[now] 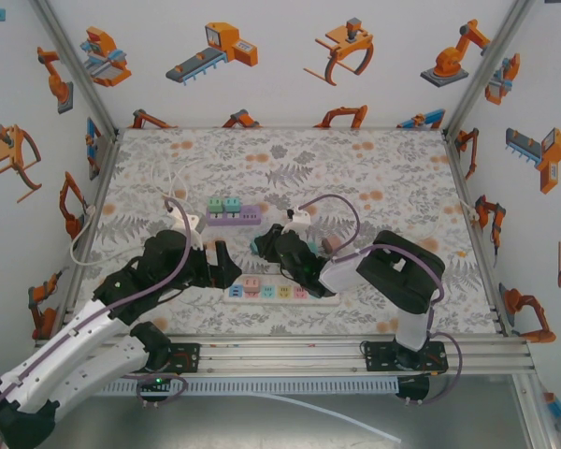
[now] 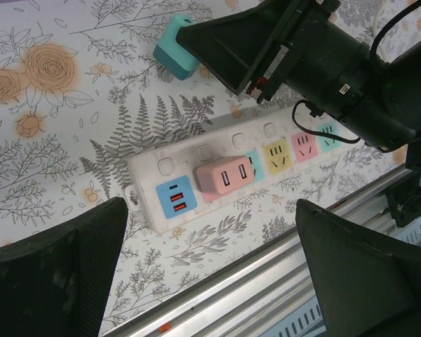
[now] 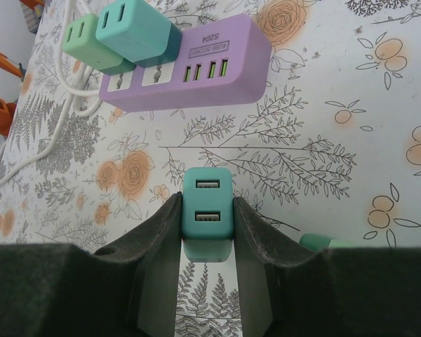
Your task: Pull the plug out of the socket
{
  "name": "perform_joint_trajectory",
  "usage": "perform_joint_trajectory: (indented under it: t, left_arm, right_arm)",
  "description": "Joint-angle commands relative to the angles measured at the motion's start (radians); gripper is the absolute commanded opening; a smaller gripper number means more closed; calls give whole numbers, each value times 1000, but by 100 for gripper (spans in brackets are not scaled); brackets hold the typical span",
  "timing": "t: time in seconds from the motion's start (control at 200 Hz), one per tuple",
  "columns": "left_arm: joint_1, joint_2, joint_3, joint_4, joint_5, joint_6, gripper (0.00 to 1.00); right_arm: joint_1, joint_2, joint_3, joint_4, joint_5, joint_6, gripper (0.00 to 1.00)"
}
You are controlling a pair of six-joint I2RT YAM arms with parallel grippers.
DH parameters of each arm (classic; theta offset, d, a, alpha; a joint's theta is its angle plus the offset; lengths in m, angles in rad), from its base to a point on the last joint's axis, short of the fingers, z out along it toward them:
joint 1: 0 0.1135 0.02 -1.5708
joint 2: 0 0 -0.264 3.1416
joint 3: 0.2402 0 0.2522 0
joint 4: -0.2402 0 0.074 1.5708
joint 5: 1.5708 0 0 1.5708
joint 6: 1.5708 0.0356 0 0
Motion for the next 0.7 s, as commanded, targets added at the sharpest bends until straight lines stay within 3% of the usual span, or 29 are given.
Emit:
perform_joint_trajectory:
  t: [0.0,0.355,0.696]
  left_arm:
    - [-1,10,-8,-1,-12,5,97]
    - [-2,25,-15,9,-17,-2,97]
    - [-2,35,-15,7,-27,-8,97]
  right_arm:
    - [7,22,11,6,20,16,29]
    - [7,-34,-36,3,28,1,41]
    - [10,-153,-110,-11,55,-12,44]
